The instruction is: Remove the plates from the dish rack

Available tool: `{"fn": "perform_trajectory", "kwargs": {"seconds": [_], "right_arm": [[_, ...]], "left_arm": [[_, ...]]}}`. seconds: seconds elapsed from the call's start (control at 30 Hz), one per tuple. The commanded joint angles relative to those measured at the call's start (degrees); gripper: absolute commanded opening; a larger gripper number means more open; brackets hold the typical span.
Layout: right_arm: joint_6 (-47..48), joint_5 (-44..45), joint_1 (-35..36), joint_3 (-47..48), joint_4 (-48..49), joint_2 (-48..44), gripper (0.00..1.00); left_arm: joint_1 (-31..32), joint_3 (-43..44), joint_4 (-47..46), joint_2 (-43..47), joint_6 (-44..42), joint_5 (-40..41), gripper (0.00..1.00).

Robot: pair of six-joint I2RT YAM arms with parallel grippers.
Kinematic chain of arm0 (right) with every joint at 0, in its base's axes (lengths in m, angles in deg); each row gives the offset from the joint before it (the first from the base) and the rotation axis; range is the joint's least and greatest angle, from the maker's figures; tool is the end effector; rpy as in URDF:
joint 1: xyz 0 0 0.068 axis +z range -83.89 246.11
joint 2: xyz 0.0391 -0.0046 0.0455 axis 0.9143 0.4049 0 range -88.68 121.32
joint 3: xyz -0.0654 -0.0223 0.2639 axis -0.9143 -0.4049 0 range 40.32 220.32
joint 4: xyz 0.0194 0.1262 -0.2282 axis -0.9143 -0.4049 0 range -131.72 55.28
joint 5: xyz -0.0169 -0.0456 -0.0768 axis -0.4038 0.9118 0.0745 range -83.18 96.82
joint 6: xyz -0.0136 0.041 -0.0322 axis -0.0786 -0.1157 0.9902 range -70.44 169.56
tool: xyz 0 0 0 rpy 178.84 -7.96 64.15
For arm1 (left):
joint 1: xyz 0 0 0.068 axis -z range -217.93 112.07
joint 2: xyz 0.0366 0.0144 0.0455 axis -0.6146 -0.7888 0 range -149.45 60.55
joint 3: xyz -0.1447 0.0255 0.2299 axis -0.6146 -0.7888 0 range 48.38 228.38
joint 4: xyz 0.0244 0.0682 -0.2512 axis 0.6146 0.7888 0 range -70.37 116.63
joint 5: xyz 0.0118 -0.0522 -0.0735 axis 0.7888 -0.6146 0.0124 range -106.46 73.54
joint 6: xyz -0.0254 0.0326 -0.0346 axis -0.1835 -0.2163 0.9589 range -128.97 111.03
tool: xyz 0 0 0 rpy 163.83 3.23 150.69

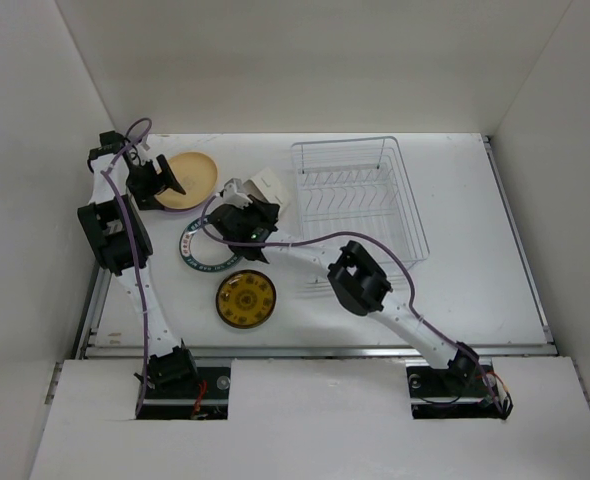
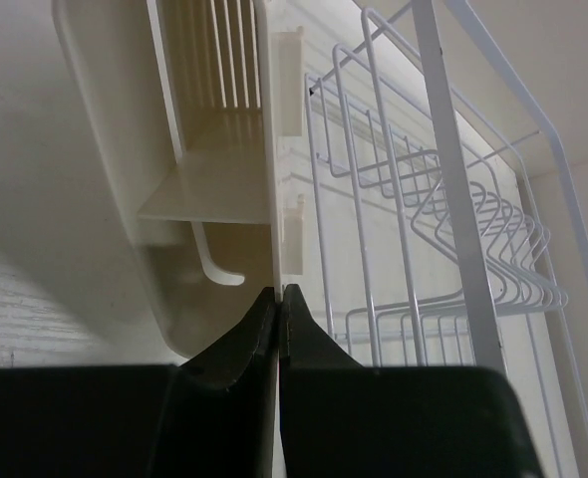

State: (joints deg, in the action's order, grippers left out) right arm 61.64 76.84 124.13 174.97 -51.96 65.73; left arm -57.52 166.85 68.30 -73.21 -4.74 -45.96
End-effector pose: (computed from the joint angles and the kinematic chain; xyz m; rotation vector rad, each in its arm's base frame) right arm 0.3344 0.4723 0.1494 -0.5029 1.7783 -0.7858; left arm 0.4777 0.1514 0.2032 -0.3768 2.5435 -0.5901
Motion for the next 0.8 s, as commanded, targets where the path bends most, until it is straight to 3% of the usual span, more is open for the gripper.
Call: {"fn": "perform_trajectory", "kwargs": {"seconds": [0.0, 0.3, 0.47, 0.53, 0.63, 0.77], "right_arm": [[0.66, 0.12, 0.08, 2.02, 3.17, -2.79, 0.0], [-1.17, 0.65, 0.6, 4.03, 0.55, -11.05, 0.0], [-14.42, -7.18, 0.6, 9.14, -12.88, -14.57, 0.0], [-22.56, -14.27, 0.6, 12.91, -22.78, -15.79, 0.0], [-31.12, -26.22, -1.41, 10.38, -30.29, -20.61, 0.0], [-40.71, -37.83, -3.26, 2.82, -31.63, -27.56, 0.0]], "left_arm": [[0.08, 1.32, 2.22, 4.82, -1.33, -0.47, 0.78], [0.08, 1.32, 3.28, 6.39, -1.33, -1.0, 0.78], [0.08, 0.18, 3.81, 7.54, -1.33, -1.53, 0.78], [0.08, 0.18, 4.5, 8.24, -1.33, -1.53, 0.78], [0.08, 0.18, 6.0, 8.86, -1.94, -1.53, 0.78], [0.08, -0.96, 7.05, 10.18, -3.26, -0.91, 0.78]]}}
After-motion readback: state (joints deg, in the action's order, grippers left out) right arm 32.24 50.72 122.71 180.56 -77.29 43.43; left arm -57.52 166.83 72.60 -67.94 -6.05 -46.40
